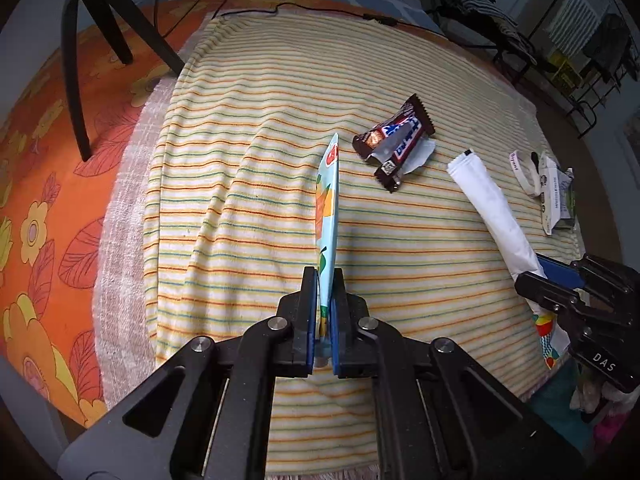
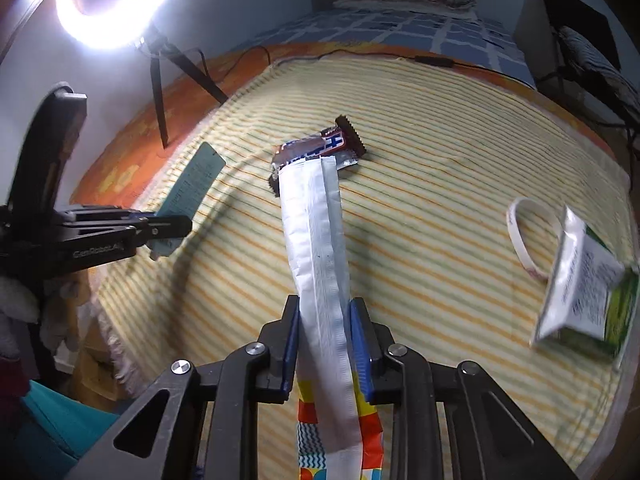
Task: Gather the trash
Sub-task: 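Grasp the fruit-print tube with the left tool while the right tool grasps the white strip, then carry the tube and white strip over the blue basket and open both tools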
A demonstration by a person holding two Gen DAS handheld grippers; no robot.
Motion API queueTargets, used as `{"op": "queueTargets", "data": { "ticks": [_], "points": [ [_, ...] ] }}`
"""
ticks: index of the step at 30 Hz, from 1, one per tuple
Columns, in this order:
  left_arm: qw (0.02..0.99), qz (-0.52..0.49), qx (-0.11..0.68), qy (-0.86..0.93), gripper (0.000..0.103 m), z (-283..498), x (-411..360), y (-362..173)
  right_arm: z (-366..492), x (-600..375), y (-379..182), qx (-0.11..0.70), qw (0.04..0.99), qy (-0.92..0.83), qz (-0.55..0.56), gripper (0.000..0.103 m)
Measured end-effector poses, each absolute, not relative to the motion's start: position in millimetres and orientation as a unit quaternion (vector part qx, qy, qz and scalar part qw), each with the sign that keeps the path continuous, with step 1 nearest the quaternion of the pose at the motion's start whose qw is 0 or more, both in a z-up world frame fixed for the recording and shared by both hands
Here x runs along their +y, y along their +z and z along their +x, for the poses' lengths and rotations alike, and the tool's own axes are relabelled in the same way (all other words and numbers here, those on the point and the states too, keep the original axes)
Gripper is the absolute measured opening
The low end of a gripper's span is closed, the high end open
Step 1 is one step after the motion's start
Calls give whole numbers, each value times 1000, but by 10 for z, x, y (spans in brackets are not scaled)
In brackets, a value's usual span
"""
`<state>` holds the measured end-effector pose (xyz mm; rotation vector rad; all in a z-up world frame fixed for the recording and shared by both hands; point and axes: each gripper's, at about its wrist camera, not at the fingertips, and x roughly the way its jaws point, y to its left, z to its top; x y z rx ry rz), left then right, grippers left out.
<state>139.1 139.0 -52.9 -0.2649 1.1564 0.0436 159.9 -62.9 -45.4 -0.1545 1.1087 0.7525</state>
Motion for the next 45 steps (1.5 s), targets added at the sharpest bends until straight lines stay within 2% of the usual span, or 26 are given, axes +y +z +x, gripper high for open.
{"op": "queueTargets", "data": {
  "ticks": [11,20,31,45],
  "points": [
    [848,-113,517,-35,3,906,1042,-133,1108,-1033,-65,488,798,352,-25,24],
    [853,-81,512,-60,3,376,667,-65,590,-1273,86,476,807,350,-18,24],
    [851,-52,518,-69,3,-236,233,-260,-97,-1472,40,472,816,334,-8,24],
    [837,-62,541,-55,3,-877,-58,-719,-562,-1611,-389,501,804,319,36,24]
  ]
}}
